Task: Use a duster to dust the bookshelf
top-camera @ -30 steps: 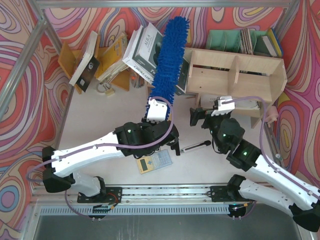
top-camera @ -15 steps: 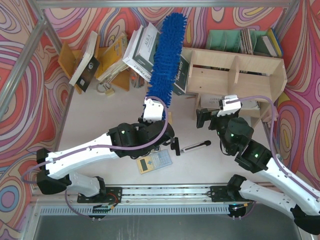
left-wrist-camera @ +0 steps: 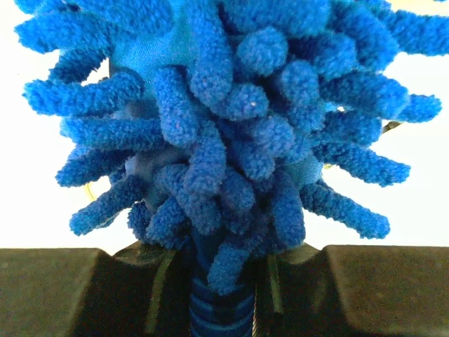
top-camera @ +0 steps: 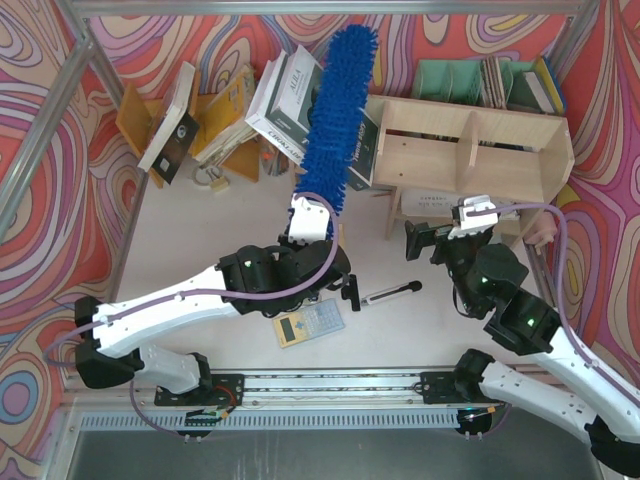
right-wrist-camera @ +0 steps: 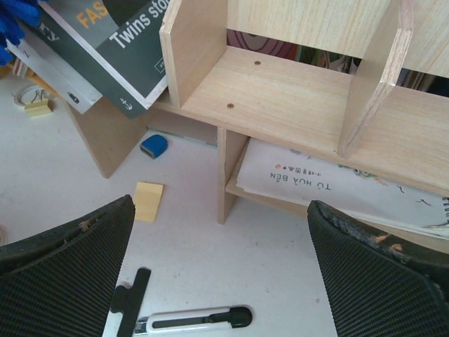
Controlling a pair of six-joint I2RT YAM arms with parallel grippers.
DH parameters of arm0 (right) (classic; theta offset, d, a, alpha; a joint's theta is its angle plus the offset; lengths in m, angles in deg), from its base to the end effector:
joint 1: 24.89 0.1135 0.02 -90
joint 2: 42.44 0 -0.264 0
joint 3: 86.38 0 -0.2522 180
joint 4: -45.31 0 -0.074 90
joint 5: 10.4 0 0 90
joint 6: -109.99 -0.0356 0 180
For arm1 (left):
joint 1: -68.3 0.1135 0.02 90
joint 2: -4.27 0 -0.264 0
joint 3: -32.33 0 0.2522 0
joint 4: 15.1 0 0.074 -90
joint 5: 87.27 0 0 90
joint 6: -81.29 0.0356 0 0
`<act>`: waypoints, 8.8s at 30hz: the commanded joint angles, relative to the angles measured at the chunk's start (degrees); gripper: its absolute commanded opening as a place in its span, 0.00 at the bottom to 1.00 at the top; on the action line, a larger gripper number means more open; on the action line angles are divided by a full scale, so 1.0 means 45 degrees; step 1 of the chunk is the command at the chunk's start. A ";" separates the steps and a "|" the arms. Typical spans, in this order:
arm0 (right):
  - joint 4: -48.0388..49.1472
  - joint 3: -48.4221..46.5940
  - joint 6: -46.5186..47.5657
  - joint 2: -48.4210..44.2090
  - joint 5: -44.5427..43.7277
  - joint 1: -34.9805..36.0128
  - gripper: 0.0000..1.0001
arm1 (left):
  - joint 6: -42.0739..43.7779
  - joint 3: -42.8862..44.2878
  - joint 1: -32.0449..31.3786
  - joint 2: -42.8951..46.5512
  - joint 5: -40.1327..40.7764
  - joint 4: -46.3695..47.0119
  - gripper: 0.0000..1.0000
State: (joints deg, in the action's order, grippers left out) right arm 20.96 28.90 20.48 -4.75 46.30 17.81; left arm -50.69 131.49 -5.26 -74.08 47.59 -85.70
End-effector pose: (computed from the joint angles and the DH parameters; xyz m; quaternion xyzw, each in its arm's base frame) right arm 0.1157 0.0802 0.3944 -0.0507 0.6913 0.0650 0.7179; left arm 0.0995 -0.2485 0.3859 0.1100 0.8710 -0.0777 0.4725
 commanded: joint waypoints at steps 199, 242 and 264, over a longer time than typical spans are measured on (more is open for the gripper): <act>0.0962 0.1266 0.0946 -0.1755 0.0681 0.0000 0.99 | 1.3214 -1.4707 0.5827 -0.1091 -0.4734 2.7146 0.00; 0.0937 0.1266 0.0918 -0.1859 0.0739 -0.0004 0.99 | 1.3680 -1.4898 0.5488 0.1346 -0.2079 2.5657 0.00; 0.0929 0.1250 0.0901 -0.1808 0.0725 0.0001 0.99 | 1.3279 -1.4705 0.5524 0.1250 -0.2522 2.5020 0.00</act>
State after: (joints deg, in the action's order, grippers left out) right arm 22.70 34.26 24.08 -12.79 50.06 17.81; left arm 10.77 64.26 20.31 -65.68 39.94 27.78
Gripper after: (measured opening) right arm 0.987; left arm 0.342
